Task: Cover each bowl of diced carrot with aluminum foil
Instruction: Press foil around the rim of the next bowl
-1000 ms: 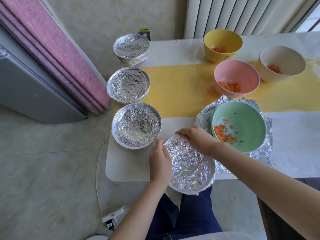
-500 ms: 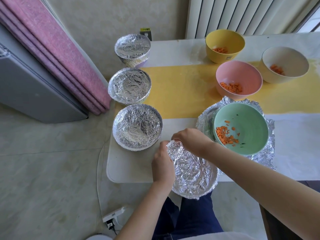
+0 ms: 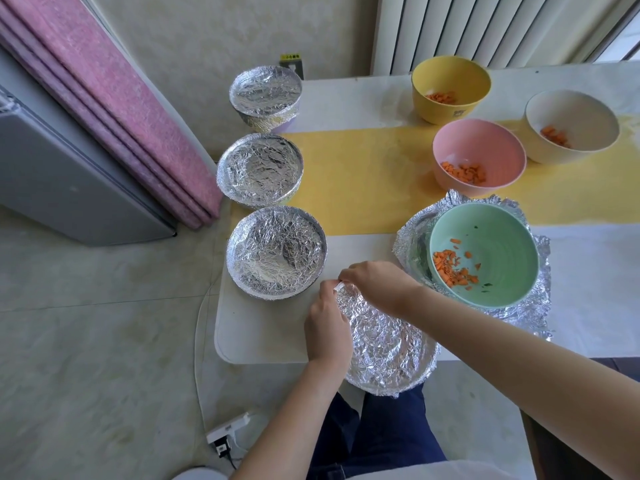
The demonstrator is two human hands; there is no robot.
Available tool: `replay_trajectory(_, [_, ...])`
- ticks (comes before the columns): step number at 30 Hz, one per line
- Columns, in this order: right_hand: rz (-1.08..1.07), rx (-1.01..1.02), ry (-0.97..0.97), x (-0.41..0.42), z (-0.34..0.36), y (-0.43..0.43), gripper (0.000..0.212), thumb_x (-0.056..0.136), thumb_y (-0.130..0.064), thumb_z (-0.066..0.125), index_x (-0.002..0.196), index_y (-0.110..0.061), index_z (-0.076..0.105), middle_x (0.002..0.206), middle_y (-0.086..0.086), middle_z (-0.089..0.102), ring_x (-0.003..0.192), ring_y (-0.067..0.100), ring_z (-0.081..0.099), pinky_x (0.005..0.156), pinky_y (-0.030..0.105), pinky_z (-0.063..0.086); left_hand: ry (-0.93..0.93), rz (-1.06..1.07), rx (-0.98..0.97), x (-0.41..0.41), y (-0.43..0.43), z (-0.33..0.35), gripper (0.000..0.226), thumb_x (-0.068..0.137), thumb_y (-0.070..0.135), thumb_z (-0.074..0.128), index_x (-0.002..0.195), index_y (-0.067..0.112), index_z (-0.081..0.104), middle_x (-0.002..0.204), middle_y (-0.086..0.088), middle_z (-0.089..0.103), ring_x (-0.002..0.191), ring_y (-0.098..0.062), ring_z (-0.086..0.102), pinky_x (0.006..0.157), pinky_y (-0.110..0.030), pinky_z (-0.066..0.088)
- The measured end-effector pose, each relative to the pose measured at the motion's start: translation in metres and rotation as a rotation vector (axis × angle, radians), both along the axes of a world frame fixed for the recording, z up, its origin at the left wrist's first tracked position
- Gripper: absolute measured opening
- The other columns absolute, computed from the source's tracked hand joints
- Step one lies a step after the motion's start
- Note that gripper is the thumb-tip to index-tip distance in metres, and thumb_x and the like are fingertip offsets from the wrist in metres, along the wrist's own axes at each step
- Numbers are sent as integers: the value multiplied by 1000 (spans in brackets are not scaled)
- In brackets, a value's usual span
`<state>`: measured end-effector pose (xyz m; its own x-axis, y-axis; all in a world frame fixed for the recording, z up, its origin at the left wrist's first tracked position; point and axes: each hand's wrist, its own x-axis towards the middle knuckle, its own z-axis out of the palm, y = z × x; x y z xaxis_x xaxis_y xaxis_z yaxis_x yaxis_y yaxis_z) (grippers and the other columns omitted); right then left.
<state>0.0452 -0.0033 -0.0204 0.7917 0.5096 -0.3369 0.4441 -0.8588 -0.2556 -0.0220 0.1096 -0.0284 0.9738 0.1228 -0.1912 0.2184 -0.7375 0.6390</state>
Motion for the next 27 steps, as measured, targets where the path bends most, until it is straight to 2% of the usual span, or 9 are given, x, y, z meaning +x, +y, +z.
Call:
replay_trajectory(2, [-15,70,-4,-3,-1,-3,37,97,-6,40,130,-16,50,120,2,60,108,21,58,75,29,44,-15,5,-19,-2,0,0,43,87,-10,45,122,15,50,109,-6,62,99,-26,59,78,-37,47])
replay_trajectory(5, [-77,176,2,-6,-2,-8,38,101,-20,38,139,-15,42,133,2,53,120,19,51,91,33,45,24,-30,-11,-5,3,-1,56,87,-11,42,134,18,43,125,-4,57,111,-23,55,86,-34,45])
replay_trajectory(8, [-193,250,18,-6,-9,-20,32,100,-17,41,131,-14,51,126,4,59,106,23,60,86,35,48,69,-72,-15,-9,8,-1,59,91,-6,38,142,24,34,137,0,48,118,-20,50,90,-29,42])
replay_trajectory(12, [-222,278,69,-5,-13,-29,29,97,-6,45,120,-13,60,110,5,67,94,24,64,80,35,49,13,-105,-92,-5,7,-2,43,99,8,33,139,20,38,140,3,45,123,-16,45,93,-24,37])
replay_trajectory(15, [-174,267,74,-1,-12,-28,43,89,8,44,122,-14,59,110,7,68,93,26,65,82,39,50,-7,-89,-125,3,6,-8,34,100,16,34,132,16,47,128,-1,56,113,-18,53,89,-26,40])
replay_trajectory(17, [-161,250,67,0,-11,-27,51,85,14,41,123,-14,58,111,8,68,92,26,65,82,40,51,-30,-60,-128,6,7,-12,31,99,14,36,125,16,54,111,-4,64,98,-22,58,78,-29,42])
replay_trajectory(20, [-168,196,30,-2,-8,-24,52,82,14,39,123,-13,56,114,7,66,92,26,63,75,33,49,-41,-13,-118,7,7,-15,28,99,12,39,118,15,59,93,-7,66,84,-24,59,65,-26,35])
replay_trajectory(23, [-139,124,24,-6,-2,-22,51,85,11,37,128,-13,49,119,4,60,95,25,61,70,30,44,-60,21,-109,6,4,-15,29,98,11,40,119,15,60,96,-6,68,88,-24,61,69,-27,40])
replay_trajectory(27, [-79,98,17,-6,-5,-20,44,93,1,37,133,-16,43,118,3,58,94,23,60,76,38,51,-68,24,-86,6,3,-16,28,99,14,40,118,14,61,96,-8,68,88,-27,61,72,-33,43])
